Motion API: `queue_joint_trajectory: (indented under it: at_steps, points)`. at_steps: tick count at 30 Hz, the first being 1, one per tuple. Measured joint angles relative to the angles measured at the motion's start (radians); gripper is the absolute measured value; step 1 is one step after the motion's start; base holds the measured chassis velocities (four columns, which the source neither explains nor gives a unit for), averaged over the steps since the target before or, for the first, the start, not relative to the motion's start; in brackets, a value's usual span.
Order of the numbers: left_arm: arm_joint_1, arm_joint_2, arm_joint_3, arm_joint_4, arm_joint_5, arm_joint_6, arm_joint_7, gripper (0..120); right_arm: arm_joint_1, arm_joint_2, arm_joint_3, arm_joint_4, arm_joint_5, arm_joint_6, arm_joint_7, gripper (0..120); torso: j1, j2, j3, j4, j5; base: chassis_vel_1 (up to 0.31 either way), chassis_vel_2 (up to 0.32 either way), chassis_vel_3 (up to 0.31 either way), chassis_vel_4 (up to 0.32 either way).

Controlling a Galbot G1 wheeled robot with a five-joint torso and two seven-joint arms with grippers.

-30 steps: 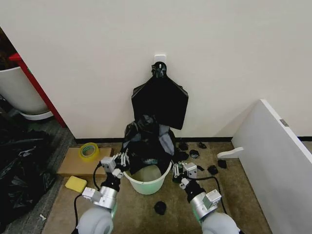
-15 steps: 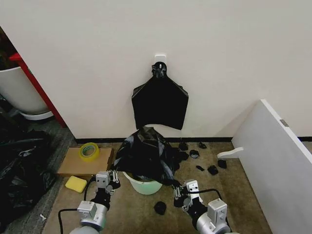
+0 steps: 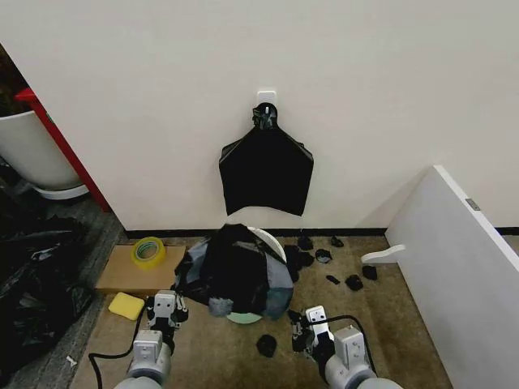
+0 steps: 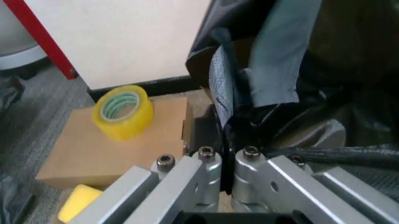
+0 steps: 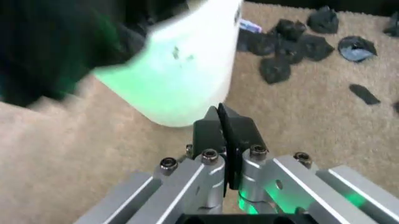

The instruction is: Place the garbage bag over the trash bin.

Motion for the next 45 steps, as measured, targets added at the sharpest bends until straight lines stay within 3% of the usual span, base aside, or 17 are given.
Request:
queue_joint_trajectory:
  at_steps: [7, 14, 19, 24, 32, 35, 40, 45]
  points:
    - [-0.061, -0.018, 0.061, 0.033, -0.048, -0.019, 0.017, 0, 0.01, 0.029, 0.001, -0.078, -0.076, 0.002, -0.022, 0, 0.0, 0.0, 0.0, -0.0002, 0.0002, 0.0, 0.0, 0.0, 0.0]
    - [-0.049, -0.013, 0.079, -0.003, -0.052, -0.044, 0.042, 0, -0.038, -0.001, 0.02, 0.005, -0.092, 0.025, 0.0, 0, 0.0, 0.0, 0.0, -0.0002, 0.0001, 0.0, 0.0, 0.0, 0.0]
    - [-0.027, 0.0, 0.056, -0.017, -0.041, -0.054, 0.045, 0, -0.082, -0.037, 0.049, 0.088, -0.1, 0.062, 0.038, 19, 0.0, 0.0, 0.0, -0.0002, -0.0001, 0.0, 0.0, 0.0, 0.0]
    - [0.001, 0.012, 0.05, -0.035, -0.021, -0.066, 0.053, 0, -0.062, -0.02, 0.063, 0.094, -0.174, 0.148, -0.047, 37, 0.0, 0.0, 0.0, -0.0001, 0.0, 0.0, 0.0, 0.0, 0.0]
    - [0.039, 0.026, 0.028, -0.069, -0.009, -0.084, 0.067, 0, -0.017, 0.012, 0.05, 0.068, -0.349, 0.175, -0.128, 66, 0.0, 0.0, 0.0, -0.0001, 0.0, 0.0, 0.0, 0.0, 0.0]
    - [0.045, 0.027, 0.022, -0.081, -0.008, -0.087, 0.071, 0, 0.002, 0.026, 0.028, 0.052, -0.434, 0.139, -0.133, 79, 0.0, 0.0, 0.0, -0.0002, 0.0, 0.0, 0.0, 0.0, 0.0]
    - [0.055, 0.025, 0.013, -0.088, -0.002, -0.091, 0.076, 0, 0.046, 0.057, -0.008, 0.04, -0.431, 0.084, -0.115, 95, 0.0, 0.0, 0.0, -0.0001, 0.0, 0.0, 0.0, 0.0, 0.0]
    - [0.065, 0.02, 0.007, -0.091, 0.005, -0.094, 0.08, 0, 0.104, 0.097, -0.054, 0.035, -0.412, 0.016, -0.081, 100, 0.0, 0.0, 0.0, -0.0001, 0.0, 0.0, 0.0, 0.0, 0.0]
